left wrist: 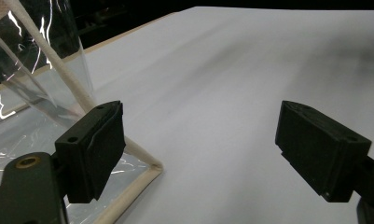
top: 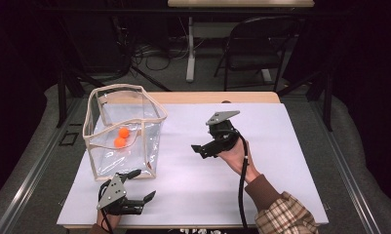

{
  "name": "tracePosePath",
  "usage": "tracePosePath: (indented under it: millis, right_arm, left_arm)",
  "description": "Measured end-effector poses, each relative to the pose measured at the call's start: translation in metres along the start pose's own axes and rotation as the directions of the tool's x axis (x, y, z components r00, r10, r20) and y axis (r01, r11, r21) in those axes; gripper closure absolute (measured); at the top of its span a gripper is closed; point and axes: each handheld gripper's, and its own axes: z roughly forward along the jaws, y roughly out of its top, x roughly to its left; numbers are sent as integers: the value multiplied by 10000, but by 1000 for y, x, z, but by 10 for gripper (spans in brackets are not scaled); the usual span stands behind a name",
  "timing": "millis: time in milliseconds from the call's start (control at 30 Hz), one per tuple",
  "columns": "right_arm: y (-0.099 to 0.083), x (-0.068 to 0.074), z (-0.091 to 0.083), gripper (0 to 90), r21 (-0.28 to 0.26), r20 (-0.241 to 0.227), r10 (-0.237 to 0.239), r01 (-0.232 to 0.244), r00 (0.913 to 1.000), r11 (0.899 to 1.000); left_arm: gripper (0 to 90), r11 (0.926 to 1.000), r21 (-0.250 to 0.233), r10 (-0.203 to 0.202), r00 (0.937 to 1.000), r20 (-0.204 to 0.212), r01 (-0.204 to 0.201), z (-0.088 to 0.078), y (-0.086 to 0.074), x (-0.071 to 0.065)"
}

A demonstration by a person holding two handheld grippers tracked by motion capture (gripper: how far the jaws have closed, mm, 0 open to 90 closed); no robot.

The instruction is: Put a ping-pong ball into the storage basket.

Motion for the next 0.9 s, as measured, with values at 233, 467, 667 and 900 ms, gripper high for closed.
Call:
tracePosePath:
  millis: [233, 467, 667, 900]
  right_arm:
    - [-17, 4, -7, 9, 73, 58, -66, 65, 10000, 10000]
    - [-31, 8, -15, 10, 75, 109, -102, 101, 9999, 9999]
    - [-45, 10, -23, 10, 12, 173, -102, 102, 9998, 9999]
    - [-62, 12, -33, 16, -172, 264, -77, 82, 9996, 9998]
  left_arm:
    - [159, 10000, 7, -9, 10000, -9, 9, 0, 0, 0]
    - [159, 10000, 7, -13, 10000, -10, 13, -1, 0, 0]
    - [159, 10000, 13, -22, 10000, -9, 23, -1, 0, 0]
    - [159, 10000, 26, -37, 10000, -20, 37, 0, 0, 0]
